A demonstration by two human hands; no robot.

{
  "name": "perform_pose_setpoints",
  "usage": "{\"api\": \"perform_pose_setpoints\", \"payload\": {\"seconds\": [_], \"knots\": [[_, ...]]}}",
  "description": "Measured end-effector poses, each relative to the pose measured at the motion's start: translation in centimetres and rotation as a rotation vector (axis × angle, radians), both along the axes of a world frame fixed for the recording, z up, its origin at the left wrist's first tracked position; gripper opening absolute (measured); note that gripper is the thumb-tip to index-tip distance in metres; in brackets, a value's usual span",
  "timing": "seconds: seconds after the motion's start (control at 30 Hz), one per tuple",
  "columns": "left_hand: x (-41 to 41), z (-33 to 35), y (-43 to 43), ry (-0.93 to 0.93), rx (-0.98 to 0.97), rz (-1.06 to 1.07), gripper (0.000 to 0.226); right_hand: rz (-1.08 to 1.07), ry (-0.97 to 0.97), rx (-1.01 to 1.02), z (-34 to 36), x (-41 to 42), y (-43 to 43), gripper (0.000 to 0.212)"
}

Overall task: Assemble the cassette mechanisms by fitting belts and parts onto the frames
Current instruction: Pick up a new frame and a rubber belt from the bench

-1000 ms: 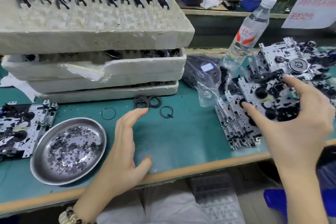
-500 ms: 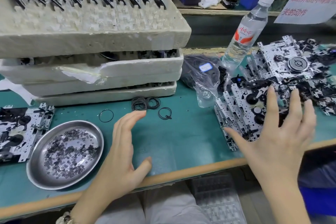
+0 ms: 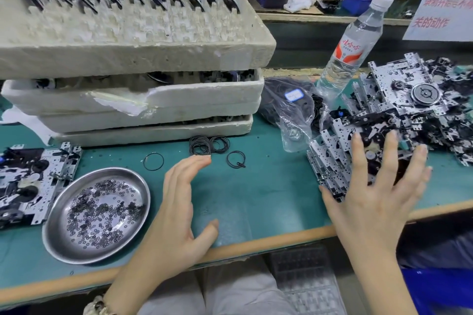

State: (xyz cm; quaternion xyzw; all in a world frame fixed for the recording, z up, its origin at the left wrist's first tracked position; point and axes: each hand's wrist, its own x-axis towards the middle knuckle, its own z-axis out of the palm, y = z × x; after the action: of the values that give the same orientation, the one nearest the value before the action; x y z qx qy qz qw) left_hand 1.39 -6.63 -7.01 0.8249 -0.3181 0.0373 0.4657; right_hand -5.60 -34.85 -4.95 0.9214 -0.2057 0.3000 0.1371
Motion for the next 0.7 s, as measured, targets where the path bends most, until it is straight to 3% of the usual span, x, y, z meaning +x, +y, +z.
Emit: {"api": "perform_pose_setpoints", "payload": {"seconds": [0.37, 0.7], "knots": [[0.1, -0.1, 0.0, -0.004, 0.003, -0.009, 0.082, 0.133, -0.027, -0.124, -0.4, 2.0, -1.0, 0.084], [0.0, 0.0, -0.1, 0.000, 0.020, -0.013, 0.073, 0.206, -0.126, -0.058, -0.3, 1.3, -1.2, 0.075]]}}
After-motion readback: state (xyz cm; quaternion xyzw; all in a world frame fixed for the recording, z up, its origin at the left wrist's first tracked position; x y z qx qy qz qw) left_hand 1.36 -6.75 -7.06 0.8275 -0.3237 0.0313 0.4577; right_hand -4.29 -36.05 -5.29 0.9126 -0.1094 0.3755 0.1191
